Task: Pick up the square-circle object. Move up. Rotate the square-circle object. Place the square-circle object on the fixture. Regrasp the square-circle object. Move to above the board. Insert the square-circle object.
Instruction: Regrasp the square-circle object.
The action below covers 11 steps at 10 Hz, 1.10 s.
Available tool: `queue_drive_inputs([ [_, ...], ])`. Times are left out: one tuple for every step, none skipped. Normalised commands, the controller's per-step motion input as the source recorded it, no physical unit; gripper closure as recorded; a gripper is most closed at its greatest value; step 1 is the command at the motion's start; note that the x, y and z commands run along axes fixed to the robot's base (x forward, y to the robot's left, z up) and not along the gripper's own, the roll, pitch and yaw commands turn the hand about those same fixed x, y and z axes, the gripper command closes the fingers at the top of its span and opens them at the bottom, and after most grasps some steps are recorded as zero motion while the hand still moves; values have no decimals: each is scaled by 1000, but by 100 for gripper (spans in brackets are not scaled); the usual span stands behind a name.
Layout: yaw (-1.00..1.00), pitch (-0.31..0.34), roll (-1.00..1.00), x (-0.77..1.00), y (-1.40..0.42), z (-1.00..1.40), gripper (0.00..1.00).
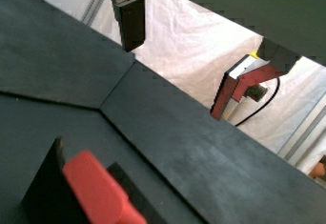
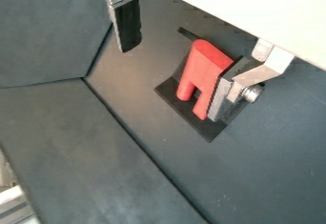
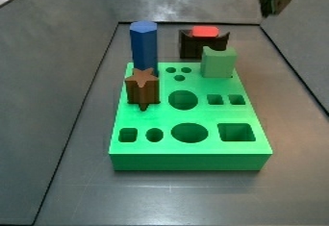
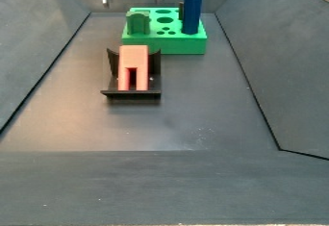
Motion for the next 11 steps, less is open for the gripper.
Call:
queue_drive_inputs([
  [19, -94, 58, 55, 59, -1000, 0],
  [-2, -89, 55, 60, 58, -1000, 0],
  [-15, -84, 52, 65, 51, -1000, 0],
  [-25, -70, 52, 68, 47, -1000, 0],
  [-31, -58, 50, 76, 42, -1000, 0],
  [-30, -34, 51, 87, 37, -1000, 0],
  [-28, -18, 49, 97, 33, -955, 0],
  [-18, 7, 54, 94, 15, -750, 0],
  [-9, 16, 59, 91, 9, -653, 0],
  [7, 27, 61, 83, 5, -471, 0],
  [12, 25, 61, 79, 4, -382, 0],
])
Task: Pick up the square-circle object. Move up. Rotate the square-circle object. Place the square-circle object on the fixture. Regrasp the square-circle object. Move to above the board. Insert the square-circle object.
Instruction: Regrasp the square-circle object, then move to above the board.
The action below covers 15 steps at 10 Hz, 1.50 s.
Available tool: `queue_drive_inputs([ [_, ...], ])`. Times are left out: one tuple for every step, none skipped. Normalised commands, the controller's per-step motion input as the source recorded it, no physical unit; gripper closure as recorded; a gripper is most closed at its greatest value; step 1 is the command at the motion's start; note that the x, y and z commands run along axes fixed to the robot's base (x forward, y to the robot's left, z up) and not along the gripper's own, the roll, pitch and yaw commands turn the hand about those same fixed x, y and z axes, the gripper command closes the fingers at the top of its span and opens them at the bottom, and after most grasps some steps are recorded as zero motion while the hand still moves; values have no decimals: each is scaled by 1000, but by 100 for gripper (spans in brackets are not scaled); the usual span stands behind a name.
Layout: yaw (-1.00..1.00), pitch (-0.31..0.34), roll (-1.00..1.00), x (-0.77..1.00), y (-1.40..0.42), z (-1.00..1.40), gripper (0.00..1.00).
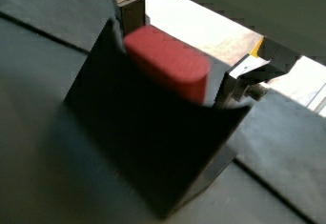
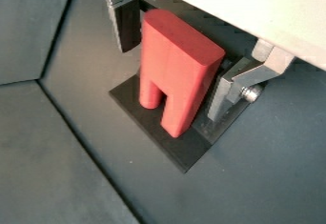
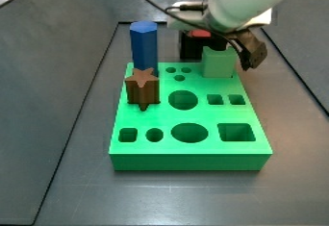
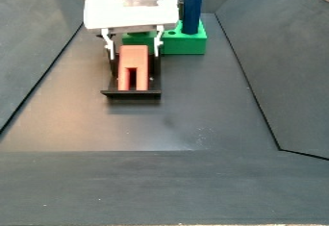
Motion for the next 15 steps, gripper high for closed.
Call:
queue_drive_inputs([
  [27, 13, 68, 58, 2, -217, 0],
  [26, 15, 69, 39, -2, -193, 0],
  [23, 13, 74, 19, -6, -176, 0],
  [23, 13, 74, 18, -6, -175, 0],
  [23, 13, 74, 18, -6, -175, 0],
  [0, 0, 0, 0, 0, -500, 100],
  [160, 371, -141, -133, -233, 1000, 100],
  [166, 367, -137, -132, -232, 1000, 100],
  [199, 311, -119, -125, -225, 1000, 100],
  [252, 217, -101, -116, -208, 1000, 100],
  [265, 148, -75, -112, -205, 1000, 100],
  [262, 105, -50, -110, -202, 1000, 100],
  [234, 31, -25, -104, -195, 1000, 100],
  [191, -21, -13, -99, -189, 1000, 100],
  [156, -49, -8, -96, -181, 1000, 100],
])
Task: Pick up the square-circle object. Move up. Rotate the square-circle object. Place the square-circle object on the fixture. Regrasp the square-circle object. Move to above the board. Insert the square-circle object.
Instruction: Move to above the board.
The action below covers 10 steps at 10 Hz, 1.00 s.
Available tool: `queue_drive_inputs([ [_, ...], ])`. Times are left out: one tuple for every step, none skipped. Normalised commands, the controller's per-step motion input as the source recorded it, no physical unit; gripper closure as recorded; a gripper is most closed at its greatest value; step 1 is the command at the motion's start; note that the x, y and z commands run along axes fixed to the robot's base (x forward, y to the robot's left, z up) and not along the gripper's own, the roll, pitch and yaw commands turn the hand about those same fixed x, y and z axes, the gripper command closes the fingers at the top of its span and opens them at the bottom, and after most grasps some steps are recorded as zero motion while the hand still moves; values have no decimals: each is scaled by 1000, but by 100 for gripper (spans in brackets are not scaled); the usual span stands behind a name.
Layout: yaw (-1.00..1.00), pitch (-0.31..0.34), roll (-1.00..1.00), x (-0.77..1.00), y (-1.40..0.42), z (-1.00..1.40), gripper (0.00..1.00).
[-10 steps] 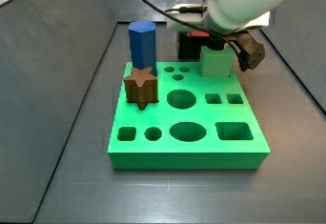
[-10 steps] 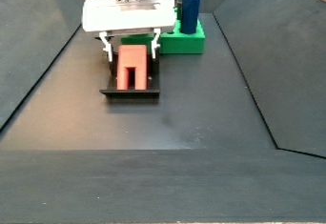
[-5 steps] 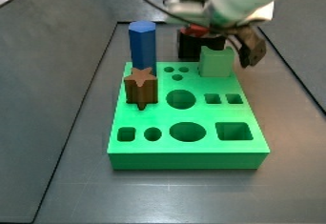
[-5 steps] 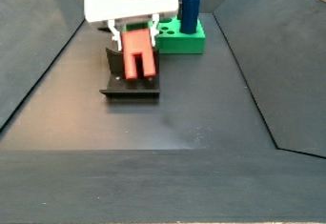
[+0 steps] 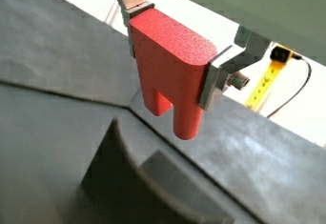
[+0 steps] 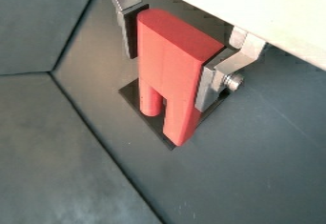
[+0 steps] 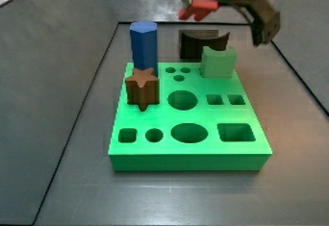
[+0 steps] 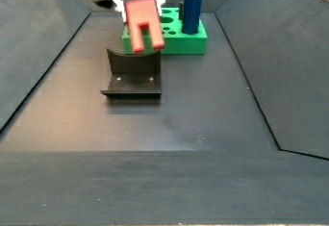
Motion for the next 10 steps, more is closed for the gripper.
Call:
queue_drive_inputs([
  [122, -67, -8, -94, -174, 1000, 100],
  [87, -76, -10, -92, -168, 1000, 100],
  [43, -77, -13, -92, -158, 1000, 100],
  [12, -72, -17, -92, -150, 1000, 100],
  [-12, -61, -26, -90, -141, 1000, 100],
  [-31, -42, -35, -91, -131, 1000, 100],
  [-40, -19, -45, -91, -120, 1000, 100],
  [-43, 2, -49, -92, -112, 1000, 100],
  [-37, 25, -52, -90, -98, 1000, 100],
  [-34, 38, -54, -90, -92, 1000, 100],
])
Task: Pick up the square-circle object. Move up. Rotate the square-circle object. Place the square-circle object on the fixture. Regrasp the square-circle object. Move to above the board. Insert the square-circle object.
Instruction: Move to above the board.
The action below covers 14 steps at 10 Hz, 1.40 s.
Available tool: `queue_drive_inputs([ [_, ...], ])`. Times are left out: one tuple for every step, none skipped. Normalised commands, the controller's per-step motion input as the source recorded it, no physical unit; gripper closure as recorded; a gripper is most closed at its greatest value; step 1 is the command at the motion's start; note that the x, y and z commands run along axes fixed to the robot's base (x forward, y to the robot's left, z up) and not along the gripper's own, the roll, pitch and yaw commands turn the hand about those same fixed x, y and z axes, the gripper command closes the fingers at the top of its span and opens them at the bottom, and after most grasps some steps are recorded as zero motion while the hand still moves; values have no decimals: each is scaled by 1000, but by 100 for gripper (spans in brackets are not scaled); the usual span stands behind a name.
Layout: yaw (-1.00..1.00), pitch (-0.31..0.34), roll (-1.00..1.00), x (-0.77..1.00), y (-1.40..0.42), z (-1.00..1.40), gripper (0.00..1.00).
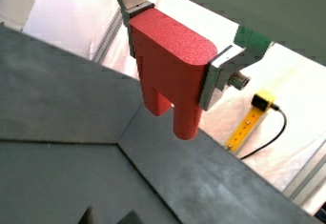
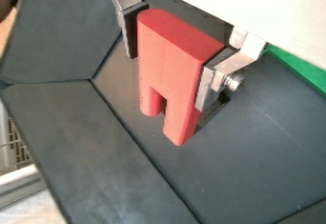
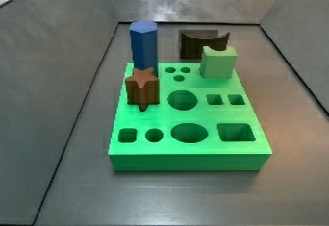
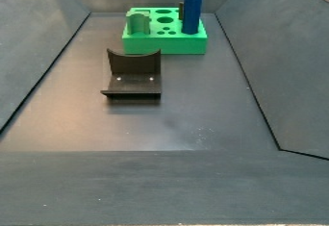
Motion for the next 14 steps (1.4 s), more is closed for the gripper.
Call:
queue_drive_inputs([
  [-20, 57, -56, -84, -82, 1000, 100],
  [-13, 69, -56, -80, -76, 1000, 100],
  [8, 91, -55, -62, -65, 1000, 100],
  [16, 105, -54, -52, -57, 950, 100],
  [34, 123, -48, -18, -41, 733, 100],
  [49, 136, -46, 1, -32, 570, 100],
  [64, 146, -45, 9, -30, 407, 100],
  [84, 146, -47, 18, -25, 198, 100],
  [-113, -116, -1000, -414, -1000, -161, 100],
  [-110, -126, -1000, -413, -1000, -163, 100],
  [-110, -144, -1000, -436, -1000, -163, 100],
  [-113, -148, -1000, -487, -1000, -184, 100],
  [-117, -162, -1000, -545, -1000, -173, 100],
  [-118, -166, -1000, -560, -977, -172, 100],
])
